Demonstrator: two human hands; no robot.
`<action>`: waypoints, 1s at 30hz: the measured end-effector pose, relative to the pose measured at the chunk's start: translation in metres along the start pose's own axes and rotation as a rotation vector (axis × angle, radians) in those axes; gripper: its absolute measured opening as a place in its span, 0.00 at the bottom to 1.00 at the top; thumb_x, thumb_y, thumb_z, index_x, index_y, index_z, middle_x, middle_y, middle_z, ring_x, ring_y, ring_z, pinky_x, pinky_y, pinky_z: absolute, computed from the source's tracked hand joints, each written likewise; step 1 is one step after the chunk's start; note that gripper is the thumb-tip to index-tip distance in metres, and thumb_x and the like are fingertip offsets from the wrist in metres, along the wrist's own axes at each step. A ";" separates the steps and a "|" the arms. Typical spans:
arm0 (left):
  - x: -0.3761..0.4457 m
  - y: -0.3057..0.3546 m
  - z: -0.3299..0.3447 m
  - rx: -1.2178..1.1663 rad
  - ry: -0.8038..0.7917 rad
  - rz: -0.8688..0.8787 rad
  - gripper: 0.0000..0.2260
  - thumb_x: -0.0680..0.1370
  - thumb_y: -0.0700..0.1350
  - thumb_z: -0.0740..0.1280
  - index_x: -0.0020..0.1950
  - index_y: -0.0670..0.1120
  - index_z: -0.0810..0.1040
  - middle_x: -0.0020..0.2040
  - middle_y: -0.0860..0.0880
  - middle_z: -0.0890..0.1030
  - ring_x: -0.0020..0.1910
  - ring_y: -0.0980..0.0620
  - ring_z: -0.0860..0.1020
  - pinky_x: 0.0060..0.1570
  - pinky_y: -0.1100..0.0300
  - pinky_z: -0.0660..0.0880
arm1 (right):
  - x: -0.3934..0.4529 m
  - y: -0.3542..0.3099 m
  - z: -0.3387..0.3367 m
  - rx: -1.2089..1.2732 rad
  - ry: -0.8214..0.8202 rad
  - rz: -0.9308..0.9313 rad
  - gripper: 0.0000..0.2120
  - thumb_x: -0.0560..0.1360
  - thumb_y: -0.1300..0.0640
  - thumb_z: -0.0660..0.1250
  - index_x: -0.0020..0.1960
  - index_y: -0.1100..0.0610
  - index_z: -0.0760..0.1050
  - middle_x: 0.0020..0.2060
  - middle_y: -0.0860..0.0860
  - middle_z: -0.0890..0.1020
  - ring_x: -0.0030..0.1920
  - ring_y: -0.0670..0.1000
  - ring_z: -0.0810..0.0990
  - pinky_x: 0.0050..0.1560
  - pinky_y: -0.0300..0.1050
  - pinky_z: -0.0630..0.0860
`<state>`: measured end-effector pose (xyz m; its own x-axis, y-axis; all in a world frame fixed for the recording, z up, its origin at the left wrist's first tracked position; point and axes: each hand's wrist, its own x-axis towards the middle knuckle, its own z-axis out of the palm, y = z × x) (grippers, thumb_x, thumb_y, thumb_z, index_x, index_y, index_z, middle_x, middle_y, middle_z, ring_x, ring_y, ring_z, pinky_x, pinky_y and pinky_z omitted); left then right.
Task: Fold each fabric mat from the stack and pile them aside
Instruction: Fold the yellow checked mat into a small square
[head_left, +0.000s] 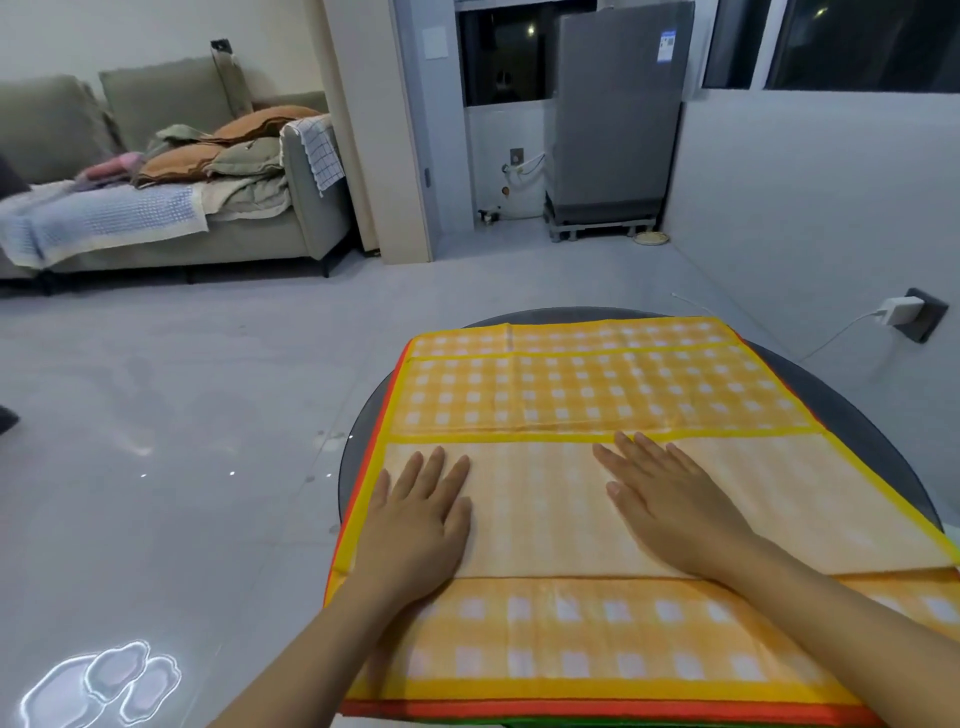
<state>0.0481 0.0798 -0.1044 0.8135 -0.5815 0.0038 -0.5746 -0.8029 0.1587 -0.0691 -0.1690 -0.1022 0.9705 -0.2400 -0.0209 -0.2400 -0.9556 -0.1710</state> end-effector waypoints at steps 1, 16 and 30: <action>-0.001 -0.004 0.000 -0.004 0.002 0.005 0.22 0.82 0.57 0.43 0.76 0.62 0.43 0.78 0.57 0.42 0.76 0.55 0.40 0.75 0.51 0.37 | 0.000 0.000 0.000 -0.001 0.002 -0.001 0.24 0.80 0.43 0.39 0.75 0.42 0.43 0.76 0.43 0.43 0.75 0.43 0.38 0.73 0.44 0.36; 0.017 0.031 -0.023 -0.202 -0.032 0.028 0.21 0.83 0.51 0.47 0.75 0.51 0.60 0.78 0.50 0.55 0.77 0.55 0.49 0.75 0.47 0.41 | 0.004 -0.005 -0.034 0.310 0.132 0.013 0.22 0.81 0.49 0.52 0.74 0.47 0.58 0.75 0.45 0.57 0.75 0.44 0.48 0.73 0.41 0.46; 0.181 0.069 -0.017 -0.220 0.047 0.080 0.17 0.82 0.48 0.52 0.70 0.48 0.69 0.73 0.50 0.67 0.74 0.54 0.59 0.72 0.46 0.49 | 0.145 0.042 -0.035 0.154 0.217 0.144 0.17 0.80 0.52 0.55 0.67 0.51 0.71 0.65 0.49 0.75 0.67 0.53 0.68 0.65 0.48 0.61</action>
<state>0.1572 -0.0781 -0.0760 0.7728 -0.6308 0.0705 -0.6080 -0.7038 0.3673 0.0611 -0.2503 -0.0777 0.8958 -0.4176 0.1521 -0.3525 -0.8760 -0.3291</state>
